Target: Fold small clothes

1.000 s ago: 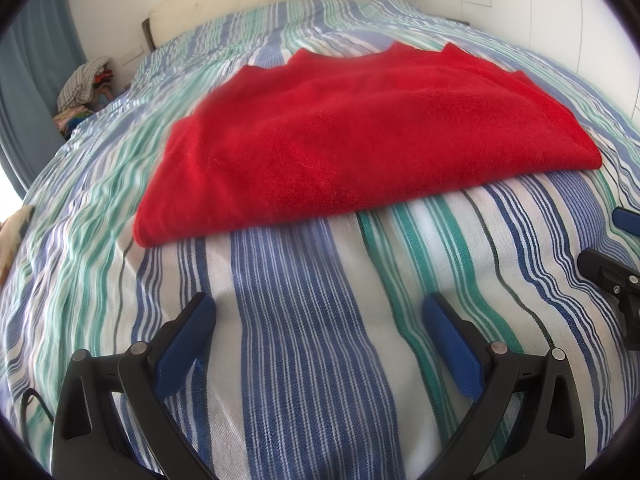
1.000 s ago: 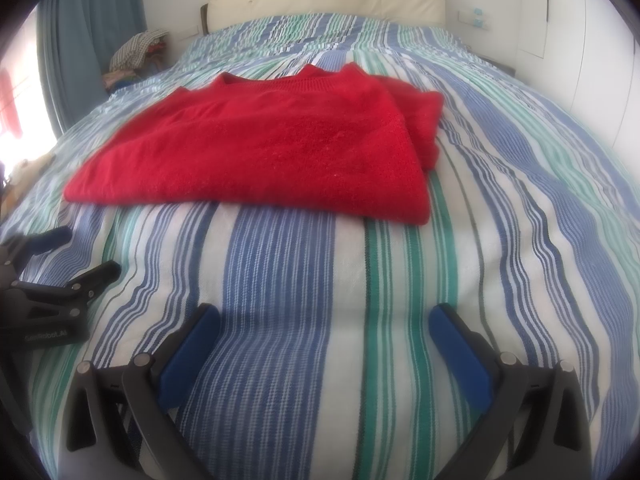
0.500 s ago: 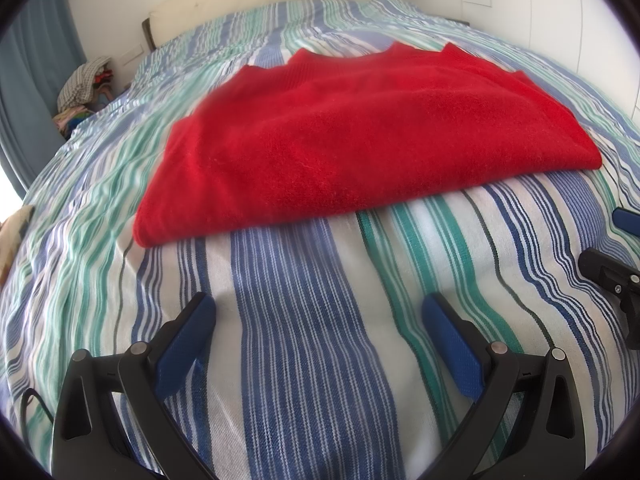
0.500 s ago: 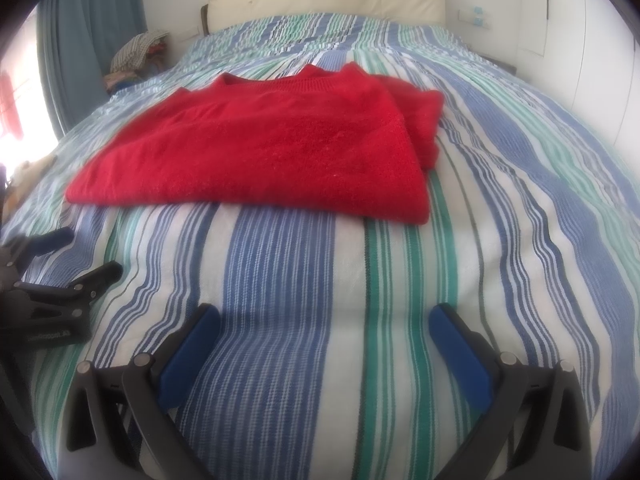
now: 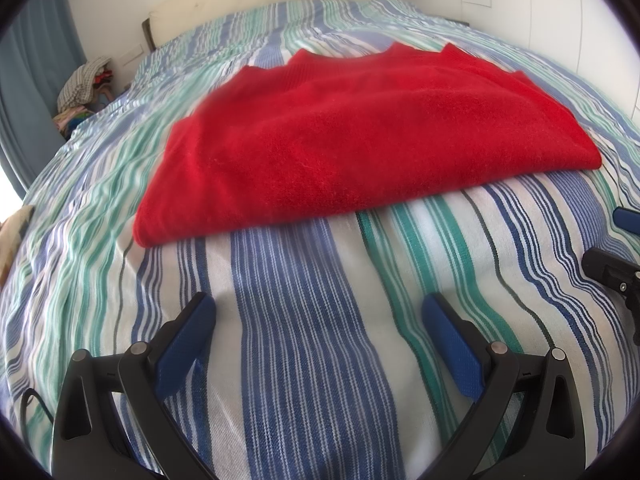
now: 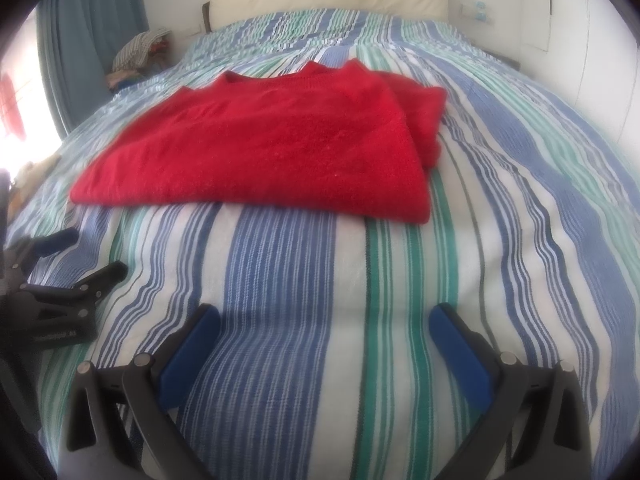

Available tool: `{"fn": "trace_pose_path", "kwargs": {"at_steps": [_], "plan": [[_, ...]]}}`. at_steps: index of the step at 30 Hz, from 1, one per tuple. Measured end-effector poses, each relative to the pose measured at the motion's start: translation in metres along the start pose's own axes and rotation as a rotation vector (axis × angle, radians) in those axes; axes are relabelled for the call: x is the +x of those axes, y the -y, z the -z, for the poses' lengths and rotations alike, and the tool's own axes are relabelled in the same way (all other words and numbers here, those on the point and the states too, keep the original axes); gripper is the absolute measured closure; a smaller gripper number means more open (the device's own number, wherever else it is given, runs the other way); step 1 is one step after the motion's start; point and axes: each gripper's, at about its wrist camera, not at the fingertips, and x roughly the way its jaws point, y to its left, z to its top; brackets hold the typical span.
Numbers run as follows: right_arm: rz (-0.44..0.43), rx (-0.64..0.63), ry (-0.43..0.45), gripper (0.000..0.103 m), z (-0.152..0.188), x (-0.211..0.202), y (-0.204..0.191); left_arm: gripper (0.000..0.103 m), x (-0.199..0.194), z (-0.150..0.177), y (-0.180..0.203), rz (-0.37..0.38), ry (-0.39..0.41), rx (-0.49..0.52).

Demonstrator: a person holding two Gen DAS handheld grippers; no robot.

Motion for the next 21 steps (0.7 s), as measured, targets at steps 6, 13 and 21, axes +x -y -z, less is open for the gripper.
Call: {"fn": "trace_pose_path", "kwargs": {"at_steps": [6, 13, 21], "plan": [[-0.087, 0.036, -0.024, 0.0, -0.013, -0.015, 0.014, 0.0, -0.001, 0.0, 0.0, 0.0, 0.003, 0.002], [-0.119, 0.166, 0.033, 0.0, -0.053, -0.051, 0.07, 0.0, -0.001, 0.001, 0.001, -0.002, 0.01, -0.002], [-0.219, 0.372, 0.049, 0.0, -0.092, -0.032, 0.12, 0.0, -0.001, -0.001, 0.005, -0.015, 0.004, -0.001]]}}
